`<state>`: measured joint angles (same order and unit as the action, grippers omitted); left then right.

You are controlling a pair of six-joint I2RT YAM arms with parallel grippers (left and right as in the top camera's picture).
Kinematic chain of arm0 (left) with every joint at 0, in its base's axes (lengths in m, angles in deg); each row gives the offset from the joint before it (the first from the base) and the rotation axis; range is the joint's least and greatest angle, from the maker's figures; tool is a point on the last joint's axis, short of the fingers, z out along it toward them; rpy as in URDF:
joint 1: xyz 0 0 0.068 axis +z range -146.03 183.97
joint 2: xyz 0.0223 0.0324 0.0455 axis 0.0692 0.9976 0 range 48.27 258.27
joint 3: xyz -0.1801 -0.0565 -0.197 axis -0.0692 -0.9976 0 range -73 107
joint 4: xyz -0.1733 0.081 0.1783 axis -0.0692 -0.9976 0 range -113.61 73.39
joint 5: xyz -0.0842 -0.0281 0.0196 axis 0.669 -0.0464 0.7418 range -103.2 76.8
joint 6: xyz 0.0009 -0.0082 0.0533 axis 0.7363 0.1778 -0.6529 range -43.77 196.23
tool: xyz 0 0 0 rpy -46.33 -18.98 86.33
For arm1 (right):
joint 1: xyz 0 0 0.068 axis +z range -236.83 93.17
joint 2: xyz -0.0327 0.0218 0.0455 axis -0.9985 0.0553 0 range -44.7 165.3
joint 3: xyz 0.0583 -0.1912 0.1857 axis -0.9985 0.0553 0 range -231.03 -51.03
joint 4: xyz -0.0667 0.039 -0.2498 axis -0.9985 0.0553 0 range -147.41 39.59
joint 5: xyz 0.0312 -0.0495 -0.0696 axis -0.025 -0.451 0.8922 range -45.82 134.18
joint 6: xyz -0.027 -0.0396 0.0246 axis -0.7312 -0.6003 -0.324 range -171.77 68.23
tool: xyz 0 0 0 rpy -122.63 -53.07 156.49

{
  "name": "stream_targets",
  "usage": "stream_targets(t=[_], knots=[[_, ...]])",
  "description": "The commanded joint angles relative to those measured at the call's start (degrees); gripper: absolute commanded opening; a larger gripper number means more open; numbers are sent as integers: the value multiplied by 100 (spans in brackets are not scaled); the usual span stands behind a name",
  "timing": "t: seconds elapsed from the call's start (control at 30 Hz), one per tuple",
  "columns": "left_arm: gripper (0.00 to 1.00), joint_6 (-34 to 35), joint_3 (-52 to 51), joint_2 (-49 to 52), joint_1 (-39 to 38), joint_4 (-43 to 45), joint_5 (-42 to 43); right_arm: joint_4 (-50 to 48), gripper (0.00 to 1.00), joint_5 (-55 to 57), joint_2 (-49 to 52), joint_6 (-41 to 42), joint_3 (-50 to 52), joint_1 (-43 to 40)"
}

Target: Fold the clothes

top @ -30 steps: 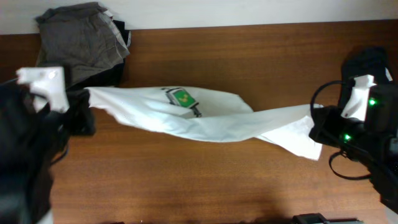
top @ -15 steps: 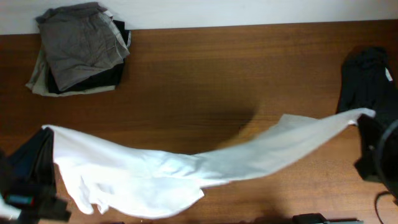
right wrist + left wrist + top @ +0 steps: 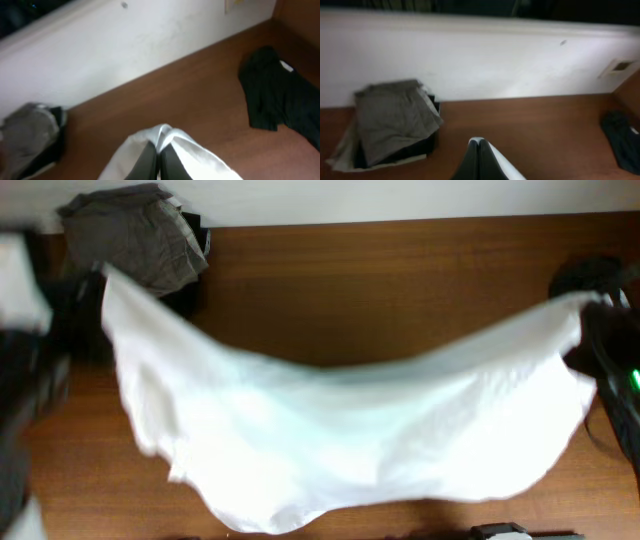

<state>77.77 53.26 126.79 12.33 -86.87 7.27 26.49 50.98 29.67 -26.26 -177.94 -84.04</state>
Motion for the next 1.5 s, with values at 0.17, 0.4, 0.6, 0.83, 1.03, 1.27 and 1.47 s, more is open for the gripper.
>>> stream_targets(t=[0.17,0.4,0.6,0.83,1.03,1.27,1.47], knots=[[1,42,-48,2997,-490,1633,376,-1325,4,719,2485,48,-28,-177],[25,42,-48,4706,-1106,2833,378,-1574,17,719,3989,24,-28,-579],[99,37,-48,5189,-1320,2883,378,-1202,99,697,4465,-109,-28,-879],[99,35,417,4793,-1318,2052,376,-625,99,428,4039,-107,-181,-1032],[99,297,487,4734,-1438,953,-35,-446,99,-911,3705,-306,-177,-1029],[95,1117,487,5517,-1843,201,-186,-13,99,-1370,3753,-634,-155,-1025],[82,1545,487,6118,-1923,426,-184,291,99,-1370,3753,-927,-155,-1027]])
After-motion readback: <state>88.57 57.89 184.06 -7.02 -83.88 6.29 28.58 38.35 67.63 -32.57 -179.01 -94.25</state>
